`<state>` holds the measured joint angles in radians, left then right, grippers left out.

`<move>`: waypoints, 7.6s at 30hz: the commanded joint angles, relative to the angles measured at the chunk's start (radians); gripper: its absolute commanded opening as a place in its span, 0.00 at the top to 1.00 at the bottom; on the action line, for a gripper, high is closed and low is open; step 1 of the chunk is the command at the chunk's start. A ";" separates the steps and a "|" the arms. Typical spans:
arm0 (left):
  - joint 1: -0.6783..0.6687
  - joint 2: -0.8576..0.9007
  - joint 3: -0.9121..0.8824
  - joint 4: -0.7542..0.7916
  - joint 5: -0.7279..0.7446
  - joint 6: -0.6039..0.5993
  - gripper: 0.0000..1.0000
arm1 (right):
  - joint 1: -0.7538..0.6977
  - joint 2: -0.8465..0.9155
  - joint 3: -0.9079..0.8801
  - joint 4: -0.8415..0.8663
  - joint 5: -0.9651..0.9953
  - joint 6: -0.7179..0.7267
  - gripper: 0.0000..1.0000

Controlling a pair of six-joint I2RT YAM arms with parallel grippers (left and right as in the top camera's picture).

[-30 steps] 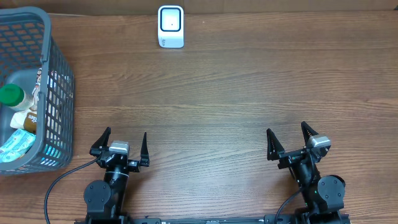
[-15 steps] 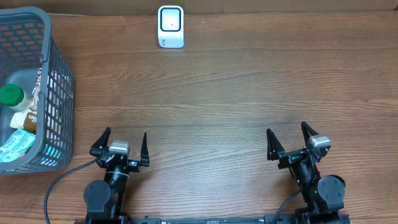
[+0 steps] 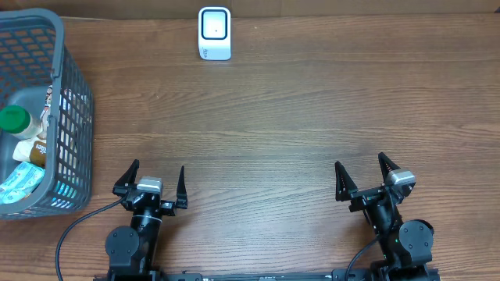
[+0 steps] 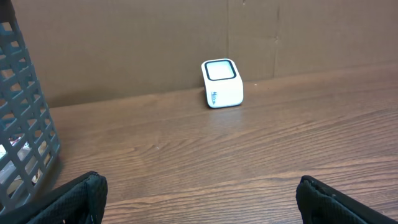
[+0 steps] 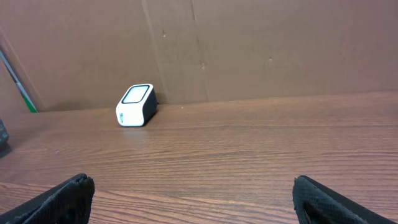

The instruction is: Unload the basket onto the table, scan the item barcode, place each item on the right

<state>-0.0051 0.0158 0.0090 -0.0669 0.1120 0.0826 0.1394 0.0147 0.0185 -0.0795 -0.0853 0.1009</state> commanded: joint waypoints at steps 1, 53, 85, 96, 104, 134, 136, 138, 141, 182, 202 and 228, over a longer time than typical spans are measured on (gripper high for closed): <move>-0.001 -0.011 -0.004 -0.003 -0.011 0.019 0.00 | 0.003 -0.012 -0.011 0.004 0.009 0.000 0.00; -0.001 -0.011 -0.004 0.000 -0.006 0.018 0.00 | 0.003 -0.012 -0.011 0.004 0.009 0.000 0.00; -0.001 0.565 0.786 -0.467 0.123 -0.229 0.01 | 0.003 -0.012 -0.011 0.004 0.009 0.000 0.00; -0.001 1.133 1.535 -1.130 0.209 -0.229 0.00 | 0.003 -0.012 -0.011 0.004 0.009 0.000 0.00; -0.002 1.293 1.655 -1.246 0.256 -0.245 0.00 | 0.003 -0.012 -0.011 0.004 0.009 0.000 0.00; 0.496 1.696 2.200 -1.304 -0.308 -0.517 0.00 | 0.003 -0.012 -0.011 0.004 0.009 0.000 0.00; 0.532 1.724 2.193 -1.297 -0.302 -0.515 0.00 | 0.003 -0.012 -0.011 0.004 0.009 0.000 0.00; 0.561 1.756 2.183 -1.294 -0.303 -0.503 0.00 | 0.003 -0.012 -0.011 0.004 0.009 0.000 0.00; 0.598 1.820 2.178 -1.292 -0.302 -0.486 0.00 | 0.003 -0.012 -0.011 0.004 0.009 0.000 0.00; 0.660 2.289 2.177 -1.104 -0.400 -0.292 0.00 | 0.003 -0.012 -0.011 0.004 0.009 0.000 0.00; 0.660 2.352 2.169 -1.023 -0.376 -0.288 0.01 | 0.003 -0.012 -0.011 0.004 0.009 0.000 0.00; 0.659 2.351 2.107 -0.958 -0.321 -0.288 0.34 | 0.003 -0.012 -0.011 0.004 0.009 0.000 0.00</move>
<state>0.6487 2.3604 2.1208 -1.0180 -0.2173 -0.2077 0.1390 0.0147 0.0185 -0.0799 -0.0853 0.1013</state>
